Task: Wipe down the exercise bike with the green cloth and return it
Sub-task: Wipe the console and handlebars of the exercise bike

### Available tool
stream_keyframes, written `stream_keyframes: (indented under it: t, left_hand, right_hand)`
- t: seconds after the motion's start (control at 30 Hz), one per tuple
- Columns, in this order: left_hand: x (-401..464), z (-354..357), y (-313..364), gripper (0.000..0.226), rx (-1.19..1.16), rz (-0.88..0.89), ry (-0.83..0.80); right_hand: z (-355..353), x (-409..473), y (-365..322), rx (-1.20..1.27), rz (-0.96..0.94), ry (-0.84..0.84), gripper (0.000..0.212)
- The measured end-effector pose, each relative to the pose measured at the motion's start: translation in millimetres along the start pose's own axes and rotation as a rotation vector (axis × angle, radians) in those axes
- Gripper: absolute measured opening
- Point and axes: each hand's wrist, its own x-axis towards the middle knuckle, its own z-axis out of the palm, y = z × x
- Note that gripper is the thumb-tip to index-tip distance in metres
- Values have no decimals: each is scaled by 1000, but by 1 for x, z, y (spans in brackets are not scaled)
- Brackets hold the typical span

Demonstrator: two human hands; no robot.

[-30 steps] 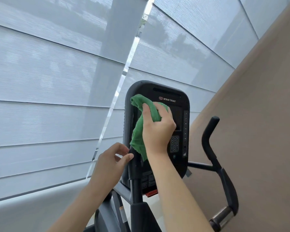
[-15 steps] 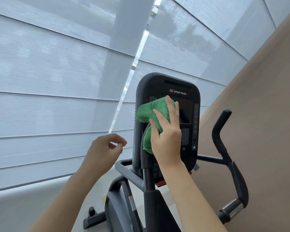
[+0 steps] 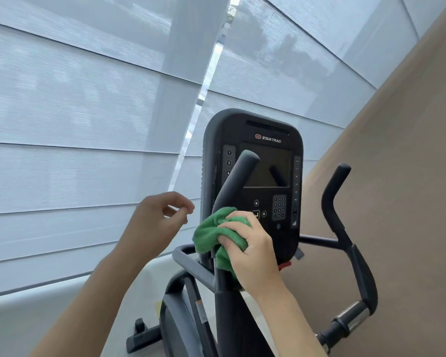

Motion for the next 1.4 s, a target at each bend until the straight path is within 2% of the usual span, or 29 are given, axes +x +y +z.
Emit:
stream_keyframes:
  t: [0.13,0.2,0.3,0.4,0.57,0.73,0.9,1.0,1.03,1.17,1.3,1.4]
  left_hand:
    - [-1,6,4,23,-32,18,-4]
    - [-2,8,2,23,-30,16,-7]
    - [-3,6,-2,24,-33,17,5]
    - [-4,4,-4,25,-42,17,16]
    - [-4,1,-9,23,-48,22,33]
    - [-7,0,-11,23,-55,11,22]
    - [-10,1,-8,25,-77,19,6]
    - [-11,0,-6,25,-91,30,-13]
    - [-12,-1,-5,25,-93,37,-18]
    - [-11,-8,-8,25,-71,45,-1]
    - [-9,-6,-6,25,-51,79,6]
    - [-10,0,-5,24,-56,110,-3]
  right_hand:
    - [-19,-11,-10,-46,-55,-136,20]
    - [-29,-4,-17,-136,-136,-46,23]
    - [-35,30,-29,-251,-275,196,26]
    - [-16,58,-33,-313,-243,227,34]
    - [21,28,-15,-314,-155,84,30]
    - [1,-9,-7,-74,-2,-89,24]
    - [-14,-54,-15,-254,-96,-261,24]
    - [-27,-43,-17,-233,-81,-375,19]
    - [-31,-36,-18,-221,-100,-351,19]
    - [-23,7,-20,-222,-140,-12,28]
    - [24,17,-20,-341,-78,12,33]
    - [18,-7,-7,-215,-64,-48,29]
